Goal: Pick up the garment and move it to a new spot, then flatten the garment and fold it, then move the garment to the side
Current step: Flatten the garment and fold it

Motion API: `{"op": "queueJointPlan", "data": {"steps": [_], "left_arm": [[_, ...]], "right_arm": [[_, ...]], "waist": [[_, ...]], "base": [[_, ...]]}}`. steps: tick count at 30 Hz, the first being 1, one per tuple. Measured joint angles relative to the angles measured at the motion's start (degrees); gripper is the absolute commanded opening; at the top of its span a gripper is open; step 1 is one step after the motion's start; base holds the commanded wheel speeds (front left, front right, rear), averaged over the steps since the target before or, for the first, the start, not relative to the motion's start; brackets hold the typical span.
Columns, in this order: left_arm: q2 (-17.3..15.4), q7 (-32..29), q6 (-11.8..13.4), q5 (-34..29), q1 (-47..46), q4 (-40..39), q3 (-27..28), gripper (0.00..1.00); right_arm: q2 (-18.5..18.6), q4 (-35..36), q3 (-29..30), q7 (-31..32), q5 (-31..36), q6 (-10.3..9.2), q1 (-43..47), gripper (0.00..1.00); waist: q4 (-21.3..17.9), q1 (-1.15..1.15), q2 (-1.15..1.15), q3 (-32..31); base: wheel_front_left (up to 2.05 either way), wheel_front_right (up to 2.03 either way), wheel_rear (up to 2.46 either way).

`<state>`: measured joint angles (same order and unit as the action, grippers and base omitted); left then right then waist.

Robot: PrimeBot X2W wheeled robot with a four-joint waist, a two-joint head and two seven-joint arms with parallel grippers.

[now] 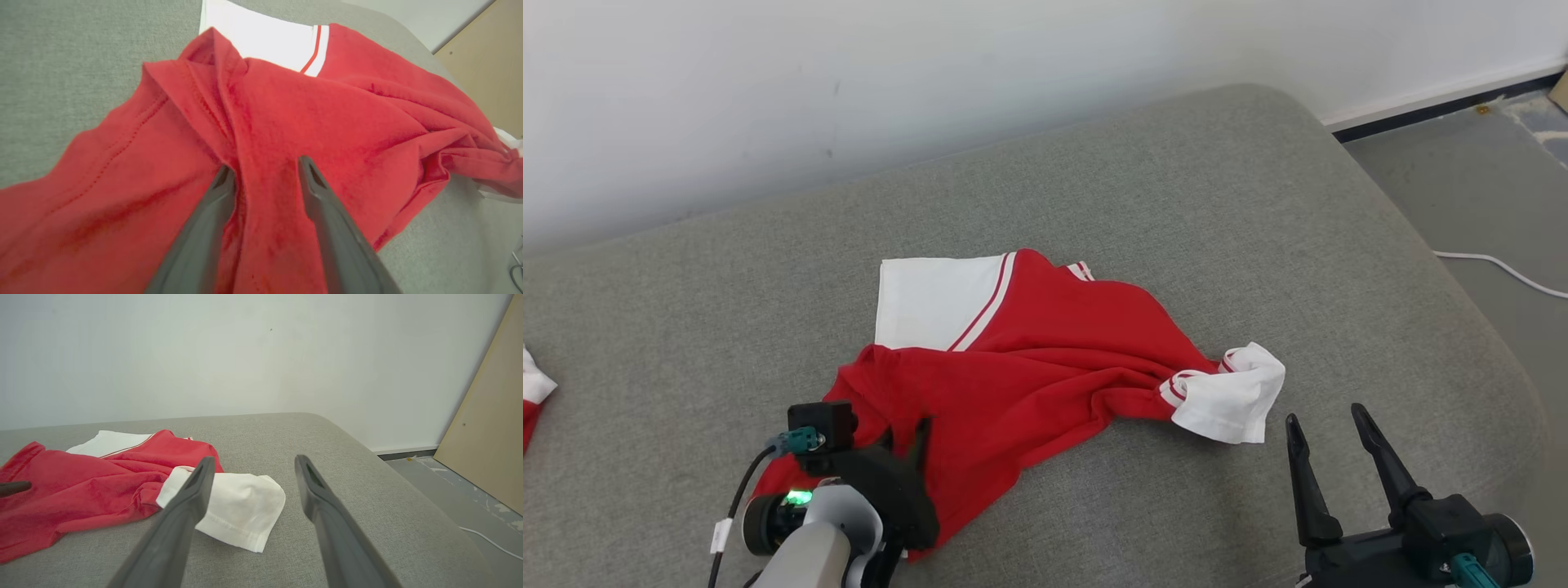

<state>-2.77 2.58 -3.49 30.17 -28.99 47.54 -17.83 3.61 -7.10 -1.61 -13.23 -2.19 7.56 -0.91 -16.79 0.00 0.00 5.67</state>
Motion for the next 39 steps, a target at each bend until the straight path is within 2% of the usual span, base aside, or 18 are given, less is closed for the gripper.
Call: {"op": "queueJointPlan", "data": {"steps": [7, 14, 20, 24, 31, 36, 39], "left_arm": [[-0.64, 5.52, 0.45, 0.05, -2.98, 0.21, 0.64, 0.00], [-3.69, 10.27, 0.96, -2.59, -10.01, -0.71, 0.85, 0.00], [-5.60, 12.14, 0.94, -4.76, -17.96, -4.47, 2.09, 0.00], [-4.94, 12.41, 1.05, -4.94, -19.89, -6.06, 3.54, 0.00], [-3.05, 12.51, 0.56, -1.11, -11.54, -5.86, 5.09, 0.00], [-2.30, 12.54, 0.11, 1.36, -3.87, -12.48, 5.99, 0.00], [-2.46, 10.94, 0.86, 2.35, 1.12, -17.56, 6.24, 0.00]], "right_arm": [[-0.11, 0.08, -0.60, -0.15, -0.22, 0.00, -0.11, 1.00], [-0.11, 0.01, -1.34, -0.23, -0.36, 0.00, -0.58, 1.00], [-0.15, -0.05, -1.53, -0.42, -0.47, 0.00, -1.19, 1.00], [-0.27, -0.37, -1.00, -0.47, -0.48, 0.00, -1.24, 1.00], [-0.41, -0.80, -0.29, -0.46, -0.66, 0.00, -1.30, 1.00], [-0.40, -0.32, 0.02, -0.21, -0.64, 0.00, -0.59, 1.00], [-0.32, -0.14, -0.22, 0.18, -0.65, 0.00, -0.15, 1.00]], "waist": [[-0.14, 0.00, 0.00, 0.25], [-0.49, 0.00, 0.00, 1.52], [-0.73, 0.00, 0.01, 2.90], [-0.10, 0.01, 0.00, 3.31], [2.83, 0.00, 0.00, 2.91], [5.87, -0.01, 0.00, 2.17], [7.81, -0.01, 0.00, 1.51]], "base": [[0.00, 0.00, 0.00], [0.00, 0.00, 0.00], [0.00, 0.00, 0.00], [0.00, 0.00, 0.00], [0.00, 0.00, 0.00], [0.00, 0.00, 0.00], [0.00, 0.00, 0.00]]}}
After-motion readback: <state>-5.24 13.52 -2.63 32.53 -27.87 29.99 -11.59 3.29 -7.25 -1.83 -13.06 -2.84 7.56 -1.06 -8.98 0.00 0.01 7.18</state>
